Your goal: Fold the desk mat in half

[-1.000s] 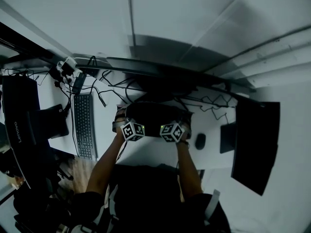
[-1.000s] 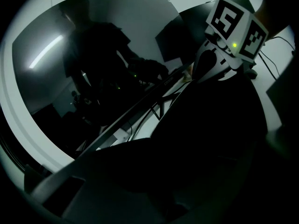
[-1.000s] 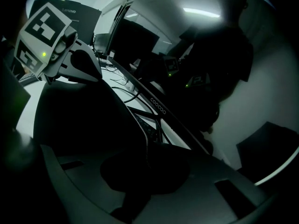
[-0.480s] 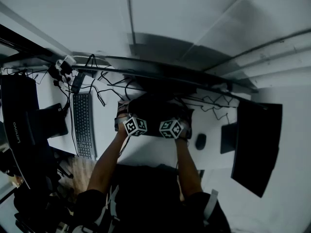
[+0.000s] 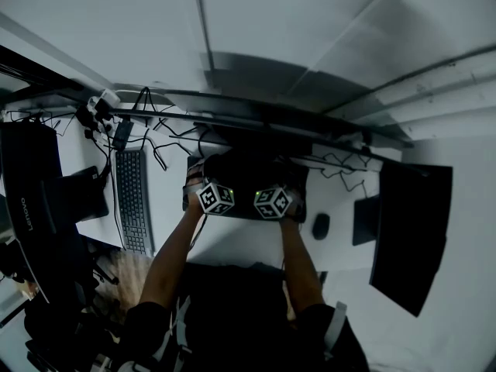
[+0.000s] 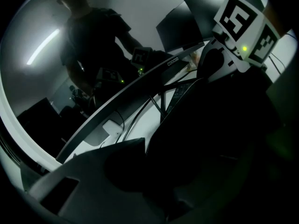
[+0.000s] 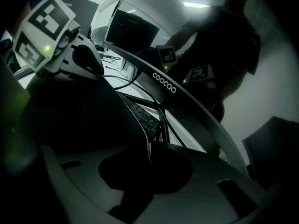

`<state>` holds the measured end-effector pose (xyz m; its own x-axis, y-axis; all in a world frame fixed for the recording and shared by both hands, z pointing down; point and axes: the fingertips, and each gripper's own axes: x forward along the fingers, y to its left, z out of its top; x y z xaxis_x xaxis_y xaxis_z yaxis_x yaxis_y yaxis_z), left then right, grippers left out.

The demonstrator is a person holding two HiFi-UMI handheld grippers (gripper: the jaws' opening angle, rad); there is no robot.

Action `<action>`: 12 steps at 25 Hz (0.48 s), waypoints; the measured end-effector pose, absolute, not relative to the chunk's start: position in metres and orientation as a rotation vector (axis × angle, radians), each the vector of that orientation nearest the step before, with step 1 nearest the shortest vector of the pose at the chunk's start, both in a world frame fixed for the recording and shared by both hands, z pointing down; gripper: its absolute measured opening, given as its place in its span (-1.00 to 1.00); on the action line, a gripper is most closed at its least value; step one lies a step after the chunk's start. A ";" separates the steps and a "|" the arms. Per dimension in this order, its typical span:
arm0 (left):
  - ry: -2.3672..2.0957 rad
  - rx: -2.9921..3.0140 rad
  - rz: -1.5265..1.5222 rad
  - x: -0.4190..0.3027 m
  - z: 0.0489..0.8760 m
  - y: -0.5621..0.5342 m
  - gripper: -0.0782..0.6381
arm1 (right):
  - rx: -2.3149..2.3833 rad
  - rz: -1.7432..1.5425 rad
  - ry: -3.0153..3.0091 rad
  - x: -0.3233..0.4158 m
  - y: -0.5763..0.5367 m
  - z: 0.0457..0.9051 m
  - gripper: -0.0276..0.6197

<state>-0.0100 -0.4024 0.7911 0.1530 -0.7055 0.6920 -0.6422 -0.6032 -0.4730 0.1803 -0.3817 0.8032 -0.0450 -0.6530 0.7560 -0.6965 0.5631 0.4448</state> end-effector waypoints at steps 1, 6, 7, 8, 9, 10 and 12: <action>1.375 -2.344 -1.467 -0.012 0.791 -0.404 -0.57 | 1.123 0.053 -1.740 0.181 -0.382 0.805 -0.76; 1.400 -2.388 -1.480 -0.016 0.794 -0.407 -0.44 | 1.121 0.052 -1.737 0.180 -0.382 0.808 -0.73; 1.411 -2.387 -1.475 -0.017 0.792 -0.407 -0.44 | 1.126 0.050 -1.736 0.180 -0.383 0.808 -0.72; 1.425 -2.385 -1.469 -0.017 0.791 -0.407 -0.44 | 1.132 0.049 -1.734 0.180 -0.384 0.807 -0.71; 1.442 -2.383 -1.461 -0.017 0.789 -0.407 -0.44 | 1.138 0.050 -1.732 0.181 -0.384 0.807 -0.70; 1.458 -2.382 -1.454 -0.018 0.788 -0.407 -0.44 | 1.144 0.054 -1.729 0.182 -0.385 0.807 -0.68; 1.475 -2.385 -1.447 -0.019 0.785 -0.406 -0.44 | 1.159 0.066 -1.730 0.183 -0.385 0.806 -0.64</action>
<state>-0.0189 -0.4061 0.7853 0.1423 -0.7000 0.6998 -0.7131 -0.5628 -0.4180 0.1830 -0.3852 0.8055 -0.0295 -0.6609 0.7499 -0.7164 0.5372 0.4452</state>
